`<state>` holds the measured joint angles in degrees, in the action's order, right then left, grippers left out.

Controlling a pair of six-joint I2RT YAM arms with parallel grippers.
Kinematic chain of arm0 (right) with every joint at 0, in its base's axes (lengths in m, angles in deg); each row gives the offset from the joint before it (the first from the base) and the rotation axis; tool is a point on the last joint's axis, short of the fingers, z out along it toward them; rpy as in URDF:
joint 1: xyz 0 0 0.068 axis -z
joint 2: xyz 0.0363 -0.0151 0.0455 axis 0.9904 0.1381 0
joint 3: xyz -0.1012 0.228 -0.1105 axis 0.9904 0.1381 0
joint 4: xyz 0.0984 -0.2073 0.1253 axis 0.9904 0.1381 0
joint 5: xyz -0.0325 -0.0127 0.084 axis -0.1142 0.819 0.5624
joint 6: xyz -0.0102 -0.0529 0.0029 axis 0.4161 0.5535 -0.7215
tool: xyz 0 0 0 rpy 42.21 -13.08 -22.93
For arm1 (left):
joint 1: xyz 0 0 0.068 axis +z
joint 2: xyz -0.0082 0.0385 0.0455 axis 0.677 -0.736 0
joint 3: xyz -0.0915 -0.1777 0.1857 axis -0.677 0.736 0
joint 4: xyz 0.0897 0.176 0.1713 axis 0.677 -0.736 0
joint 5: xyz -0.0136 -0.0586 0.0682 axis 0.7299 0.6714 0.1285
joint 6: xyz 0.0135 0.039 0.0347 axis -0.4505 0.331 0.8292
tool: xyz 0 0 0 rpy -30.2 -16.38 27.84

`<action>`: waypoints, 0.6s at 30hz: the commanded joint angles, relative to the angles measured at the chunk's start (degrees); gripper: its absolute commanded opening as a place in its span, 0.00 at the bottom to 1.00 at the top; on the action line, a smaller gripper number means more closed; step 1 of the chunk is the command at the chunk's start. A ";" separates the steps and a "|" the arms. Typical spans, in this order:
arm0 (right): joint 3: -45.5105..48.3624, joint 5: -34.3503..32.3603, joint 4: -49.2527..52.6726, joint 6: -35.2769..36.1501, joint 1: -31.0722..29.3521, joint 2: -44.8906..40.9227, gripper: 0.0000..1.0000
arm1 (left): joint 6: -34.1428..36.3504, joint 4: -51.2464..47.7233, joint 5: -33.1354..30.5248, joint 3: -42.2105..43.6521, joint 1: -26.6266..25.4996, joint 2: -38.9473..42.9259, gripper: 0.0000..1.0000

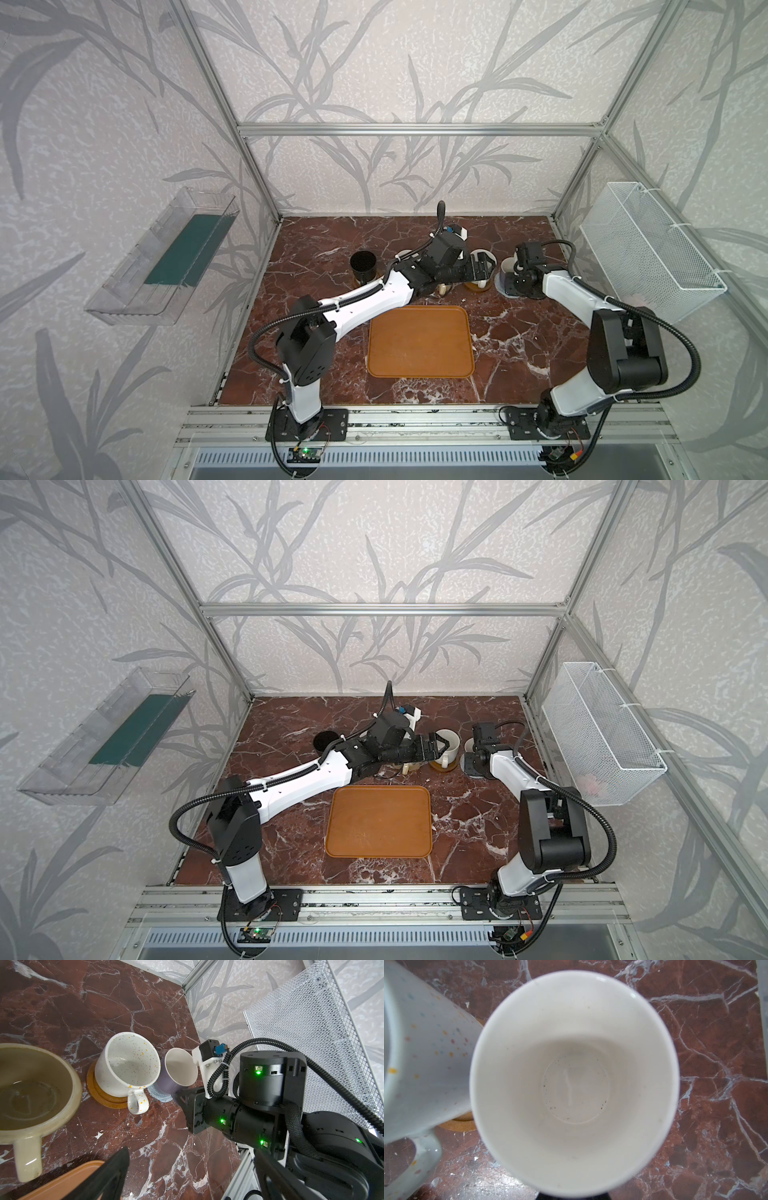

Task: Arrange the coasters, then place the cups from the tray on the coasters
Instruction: 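Carry the lavender mug onto the grey woven coaster with right gripper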

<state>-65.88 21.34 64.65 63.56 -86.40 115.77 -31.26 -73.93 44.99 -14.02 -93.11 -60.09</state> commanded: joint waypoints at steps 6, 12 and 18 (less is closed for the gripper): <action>2.66 -1.66 -0.86 -0.85 0.21 -0.78 0.23 | -1.39 2.70 0.24 1.85 0.14 -0.67 0.96; 2.27 -3.00 -0.24 -1.60 0.21 -0.20 0.32 | -1.83 3.38 0.54 2.48 0.15 -0.67 0.96; 1.81 -2.63 1.12 -2.97 0.21 -1.34 0.43 | -1.22 2.87 -0.42 3.21 0.14 0.08 0.96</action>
<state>-63.61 19.18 64.56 61.96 -86.40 115.56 -32.64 -72.09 45.30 -11.62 -93.11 -60.42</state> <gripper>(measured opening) 0.422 0.960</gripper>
